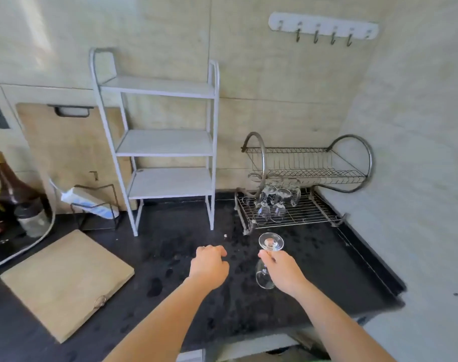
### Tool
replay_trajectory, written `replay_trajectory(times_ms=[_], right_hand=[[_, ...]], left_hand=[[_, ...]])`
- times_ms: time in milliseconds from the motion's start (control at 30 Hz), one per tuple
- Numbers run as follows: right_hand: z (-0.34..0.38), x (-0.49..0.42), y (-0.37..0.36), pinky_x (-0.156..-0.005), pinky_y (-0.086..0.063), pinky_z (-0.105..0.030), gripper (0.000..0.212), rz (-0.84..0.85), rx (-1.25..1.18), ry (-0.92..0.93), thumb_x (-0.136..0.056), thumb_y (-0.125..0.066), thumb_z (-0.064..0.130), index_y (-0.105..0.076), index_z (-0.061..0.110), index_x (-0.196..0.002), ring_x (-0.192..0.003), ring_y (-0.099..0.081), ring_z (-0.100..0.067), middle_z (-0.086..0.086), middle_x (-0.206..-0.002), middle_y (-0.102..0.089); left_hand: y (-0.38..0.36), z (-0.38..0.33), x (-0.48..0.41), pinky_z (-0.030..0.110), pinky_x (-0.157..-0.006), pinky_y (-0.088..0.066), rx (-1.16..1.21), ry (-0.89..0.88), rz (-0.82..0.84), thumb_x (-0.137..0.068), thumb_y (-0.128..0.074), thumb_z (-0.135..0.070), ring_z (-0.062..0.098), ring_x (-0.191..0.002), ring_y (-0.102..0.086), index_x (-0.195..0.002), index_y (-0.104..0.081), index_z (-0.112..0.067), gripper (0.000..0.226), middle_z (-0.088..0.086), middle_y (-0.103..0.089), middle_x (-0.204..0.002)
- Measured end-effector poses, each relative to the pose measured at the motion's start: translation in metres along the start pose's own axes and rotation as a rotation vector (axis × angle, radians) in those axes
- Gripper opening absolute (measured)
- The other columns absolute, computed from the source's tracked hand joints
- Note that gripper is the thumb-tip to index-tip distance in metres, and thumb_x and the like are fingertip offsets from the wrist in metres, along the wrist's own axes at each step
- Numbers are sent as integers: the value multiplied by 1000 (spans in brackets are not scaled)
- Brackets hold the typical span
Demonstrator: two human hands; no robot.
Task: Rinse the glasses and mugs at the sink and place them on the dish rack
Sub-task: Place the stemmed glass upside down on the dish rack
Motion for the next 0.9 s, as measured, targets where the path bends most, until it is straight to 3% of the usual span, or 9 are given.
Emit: replay_trajectory(times_ms=[100, 200, 333, 433, 533, 667, 800, 900], right_hand=[[-27, -29, 30, -62, -36, -32, 47, -41, -1, -40, -102, -37, 38, -64, 1, -93, -66, -52, -17, -2, -72, -56], [-48, -65, 54, -64, -37, -33, 47, -79, -10, -78, -102, -37, 38, -62, 0, -92, -65, -50, -16, -1, -71, -55], [-71, -119, 77, -63, -34, -32, 46, -118, -87, -131, -102, -37, 35, -63, -2, -99, -68, -49, -17, -6, -77, -57], [-87, -161, 90, -59, -33, -30, 44, -144, -142, -162, -102, -37, 34, -60, -2, -95, -63, -46, -15, -4, -72, -53], [-101, -204, 100, -55, -32, -25, 37, -184, -160, -184, -102, -38, 34, -54, 10, -79, -56, -42, -9, 2, -66, -49], [-115, -251, 106, -52, -30, -26, 34, -214, -175, -193, -103, -39, 30, -49, 19, -72, -53, -40, -12, 1, -59, -44], [-122, -282, 107, -47, -28, -20, 42, -223, -181, -210, -103, -37, 31, -40, 17, -63, -50, -38, -8, 3, -56, -40], [-121, -299, 106, -43, -30, -18, 36, -217, -184, -206, -104, -35, 28, -52, 12, -77, -44, -35, -3, 6, -54, -35]], left_hand=[[-19, -32, -42, 40, -93, -49, -33, -51, 54, -94, -43, -19, 26, -121, -47, -131, -52, -20, 39, 4, -52, -128], [-37, -55, -90, 40, -94, -48, -54, -88, 92, -93, -43, -20, 26, -125, -42, -130, -53, -19, 38, 3, -55, -124], [-56, -76, -161, 39, -96, -47, -53, -112, 122, -95, -43, -22, 27, -130, -36, -132, -52, -18, 38, 4, -50, -134], [-63, -85, -208, 38, -104, -40, -58, -66, 67, -98, -39, -26, 28, -134, -32, -141, -37, -12, 46, 8, -40, -145], [-70, -82, -245, 38, -111, -30, -44, -3, 23, -99, -36, -33, 29, -141, -22, -148, -23, -4, 58, 12, -27, -153], [-88, -69, -280, 42, -112, -27, -34, 22, -11, -97, -26, -31, 33, -136, -27, -135, -41, 3, 53, 19, -35, -146], [-95, -65, -292, 42, -108, -29, -4, 40, -89, -97, -41, -16, 37, -131, -36, -134, -43, 4, 42, 25, -41, -139], [-103, -58, -299, 43, -108, -30, -40, 42, -56, -97, -37, -15, 38, -128, -36, -129, -46, 7, 40, 26, -42, -137]])
Point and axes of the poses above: each hand's wrist, its own x-axis away from the middle knuckle, its own y-axis out of the back of the hand, z = x × y, the point moved 6 cm from there along -x, towards the middle knuckle
